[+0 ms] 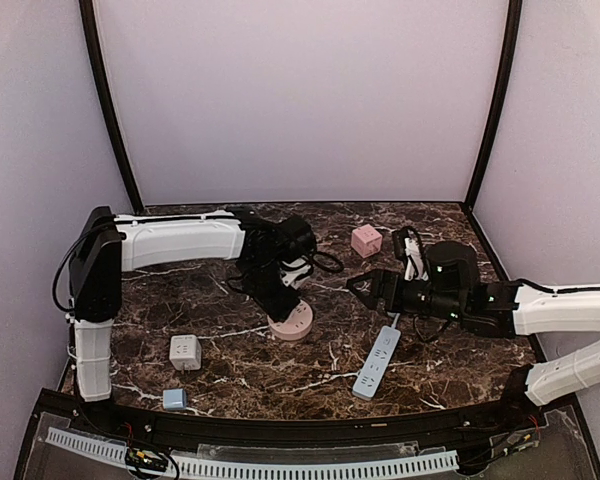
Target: Insert the plug
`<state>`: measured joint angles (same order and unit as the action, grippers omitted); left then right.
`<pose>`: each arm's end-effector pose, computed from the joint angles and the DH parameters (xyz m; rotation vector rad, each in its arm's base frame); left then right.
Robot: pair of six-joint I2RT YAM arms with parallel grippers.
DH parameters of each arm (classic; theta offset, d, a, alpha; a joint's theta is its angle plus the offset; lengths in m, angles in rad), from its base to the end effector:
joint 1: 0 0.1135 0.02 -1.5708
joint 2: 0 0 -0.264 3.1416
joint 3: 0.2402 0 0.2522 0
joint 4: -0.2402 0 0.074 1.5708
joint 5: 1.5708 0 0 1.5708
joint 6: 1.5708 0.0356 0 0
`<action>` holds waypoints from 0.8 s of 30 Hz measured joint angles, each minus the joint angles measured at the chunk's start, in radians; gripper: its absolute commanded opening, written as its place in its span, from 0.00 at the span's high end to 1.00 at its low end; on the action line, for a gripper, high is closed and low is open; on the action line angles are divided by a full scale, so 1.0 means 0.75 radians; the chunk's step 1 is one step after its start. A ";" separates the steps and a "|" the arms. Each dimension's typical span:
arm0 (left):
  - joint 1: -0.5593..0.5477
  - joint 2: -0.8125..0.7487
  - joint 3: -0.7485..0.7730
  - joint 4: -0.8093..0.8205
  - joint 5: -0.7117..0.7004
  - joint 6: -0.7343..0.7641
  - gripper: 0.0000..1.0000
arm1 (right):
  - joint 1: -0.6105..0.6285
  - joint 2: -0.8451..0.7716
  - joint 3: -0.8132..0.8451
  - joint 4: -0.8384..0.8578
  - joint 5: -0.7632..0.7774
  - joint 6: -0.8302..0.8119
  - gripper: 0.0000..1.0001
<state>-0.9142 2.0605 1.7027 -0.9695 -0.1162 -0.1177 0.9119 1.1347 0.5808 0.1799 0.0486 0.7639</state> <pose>0.2603 -0.3309 0.2107 1.0953 2.6559 -0.0281 0.1547 0.1969 0.2349 -0.1204 2.0945 1.0289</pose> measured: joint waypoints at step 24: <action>-0.088 -0.173 -0.300 0.465 -0.232 0.040 0.58 | 0.007 0.027 0.001 0.000 -0.010 -0.003 0.08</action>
<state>-0.9802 1.9308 1.4780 -0.6209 -0.2905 -0.0875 0.9169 1.1549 0.5812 0.1799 0.0410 0.7620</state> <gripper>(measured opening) 0.423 0.917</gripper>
